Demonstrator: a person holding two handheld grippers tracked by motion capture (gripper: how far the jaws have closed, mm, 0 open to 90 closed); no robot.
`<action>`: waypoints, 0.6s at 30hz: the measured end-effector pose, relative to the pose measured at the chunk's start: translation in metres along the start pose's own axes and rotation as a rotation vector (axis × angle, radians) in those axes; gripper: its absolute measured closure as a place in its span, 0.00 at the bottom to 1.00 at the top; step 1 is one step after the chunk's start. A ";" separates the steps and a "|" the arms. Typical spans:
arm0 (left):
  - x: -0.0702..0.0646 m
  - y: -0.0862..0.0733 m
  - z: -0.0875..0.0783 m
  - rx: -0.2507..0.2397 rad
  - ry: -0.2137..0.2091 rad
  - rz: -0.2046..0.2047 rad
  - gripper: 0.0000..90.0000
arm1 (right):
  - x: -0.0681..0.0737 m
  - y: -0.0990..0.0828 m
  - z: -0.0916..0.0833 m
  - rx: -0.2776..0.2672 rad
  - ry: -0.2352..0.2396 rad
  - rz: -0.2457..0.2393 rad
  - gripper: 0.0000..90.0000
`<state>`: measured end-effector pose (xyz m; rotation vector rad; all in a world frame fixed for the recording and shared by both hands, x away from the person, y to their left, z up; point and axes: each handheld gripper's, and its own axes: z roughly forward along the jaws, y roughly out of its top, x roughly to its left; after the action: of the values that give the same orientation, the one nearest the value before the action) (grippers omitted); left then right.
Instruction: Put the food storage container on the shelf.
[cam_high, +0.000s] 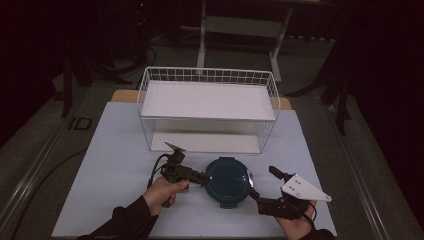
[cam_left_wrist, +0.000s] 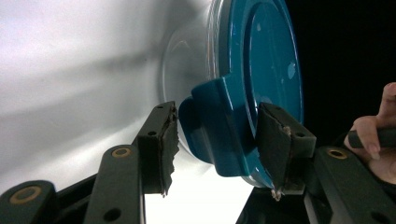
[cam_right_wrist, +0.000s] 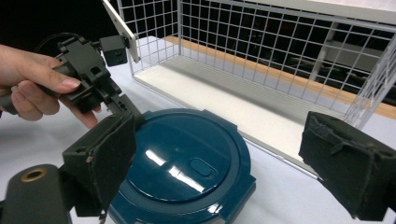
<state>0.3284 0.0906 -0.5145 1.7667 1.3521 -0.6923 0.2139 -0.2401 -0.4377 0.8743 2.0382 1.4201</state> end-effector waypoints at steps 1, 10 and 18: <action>0.001 0.000 0.001 0.002 -0.005 -0.005 0.56 | 0.000 0.000 0.000 0.001 0.002 0.000 0.12; 0.004 -0.001 0.002 -0.005 -0.035 0.000 0.58 | -0.010 -0.003 0.004 0.055 0.014 0.052 0.16; -0.004 -0.005 0.001 -0.018 -0.022 0.075 0.59 | -0.033 -0.015 0.019 0.166 0.086 0.229 0.23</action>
<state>0.3229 0.0881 -0.5132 1.7805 1.2668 -0.6545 0.2465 -0.2567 -0.4567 1.1674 2.2030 1.4431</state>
